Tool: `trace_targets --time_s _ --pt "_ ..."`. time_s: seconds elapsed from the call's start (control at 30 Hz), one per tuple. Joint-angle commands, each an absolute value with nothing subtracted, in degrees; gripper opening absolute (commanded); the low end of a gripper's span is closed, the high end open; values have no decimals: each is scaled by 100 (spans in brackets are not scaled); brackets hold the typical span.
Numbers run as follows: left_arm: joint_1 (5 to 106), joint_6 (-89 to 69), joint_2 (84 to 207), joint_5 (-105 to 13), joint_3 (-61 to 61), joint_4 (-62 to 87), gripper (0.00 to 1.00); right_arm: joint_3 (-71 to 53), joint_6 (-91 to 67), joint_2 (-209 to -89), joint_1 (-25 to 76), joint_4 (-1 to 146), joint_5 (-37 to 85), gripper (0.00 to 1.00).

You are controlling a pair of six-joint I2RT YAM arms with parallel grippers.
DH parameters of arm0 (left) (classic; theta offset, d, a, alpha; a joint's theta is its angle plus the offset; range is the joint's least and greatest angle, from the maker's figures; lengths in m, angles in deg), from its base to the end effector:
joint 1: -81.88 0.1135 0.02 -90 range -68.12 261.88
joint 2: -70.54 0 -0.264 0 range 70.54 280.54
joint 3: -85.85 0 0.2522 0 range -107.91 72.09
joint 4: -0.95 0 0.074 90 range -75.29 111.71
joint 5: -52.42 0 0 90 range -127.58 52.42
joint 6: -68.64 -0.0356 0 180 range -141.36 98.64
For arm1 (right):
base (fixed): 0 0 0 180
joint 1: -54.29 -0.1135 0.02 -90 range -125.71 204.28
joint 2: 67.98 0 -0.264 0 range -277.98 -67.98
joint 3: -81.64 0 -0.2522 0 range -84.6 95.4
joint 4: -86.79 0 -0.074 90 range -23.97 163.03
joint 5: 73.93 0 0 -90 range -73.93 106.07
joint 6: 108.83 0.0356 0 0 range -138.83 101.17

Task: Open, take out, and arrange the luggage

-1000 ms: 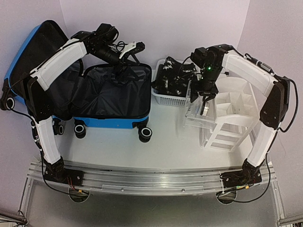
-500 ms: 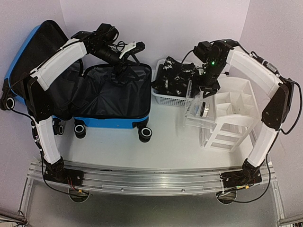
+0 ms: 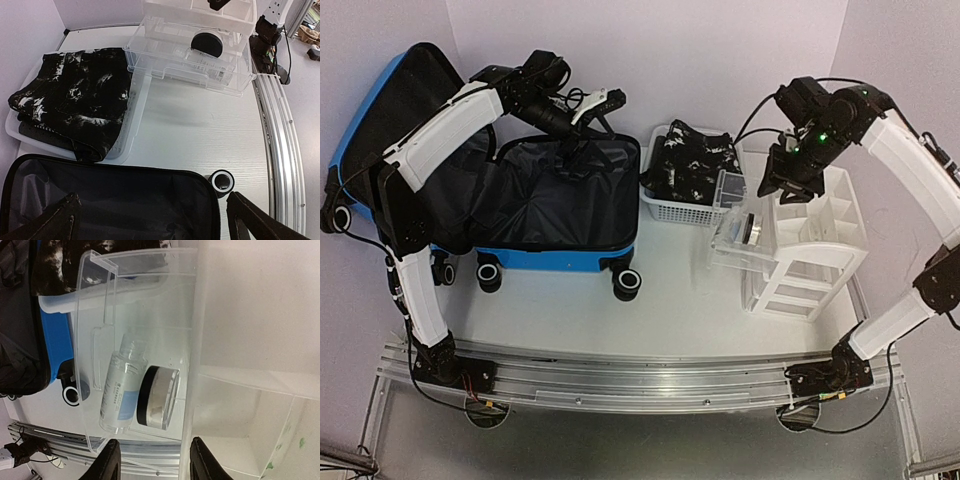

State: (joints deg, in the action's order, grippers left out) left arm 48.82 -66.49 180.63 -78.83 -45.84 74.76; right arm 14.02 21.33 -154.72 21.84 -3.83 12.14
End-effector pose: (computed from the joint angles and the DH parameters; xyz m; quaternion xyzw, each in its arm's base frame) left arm 0.3282 -0.2417 0.3746 0.6469 0.6153 -0.2996 0.3364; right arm 0.2365 0.1475 0.3870 0.0730 0.9730 0.1012 0.1943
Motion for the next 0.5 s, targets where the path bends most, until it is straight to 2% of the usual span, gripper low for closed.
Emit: trace_targets --time_s 0.0,0.1,0.23,0.47 --pt "4866 -6608 17788 -8091 -4592 7460 100 1033 2493 -15380 2166 -2443 1538 40" --pt "4848 -6579 17786 -8115 -4600 7442 100 978 2488 -15388 2142 -2245 1544 39" --pt "4818 -6566 17778 -8103 -4599 7440 100 1015 2482 -15441 2100 -1790 1559 34" --pt "4804 -6573 17766 -8065 -4598 7444 100 1175 2518 -15797 1851 -1745 1343 30"
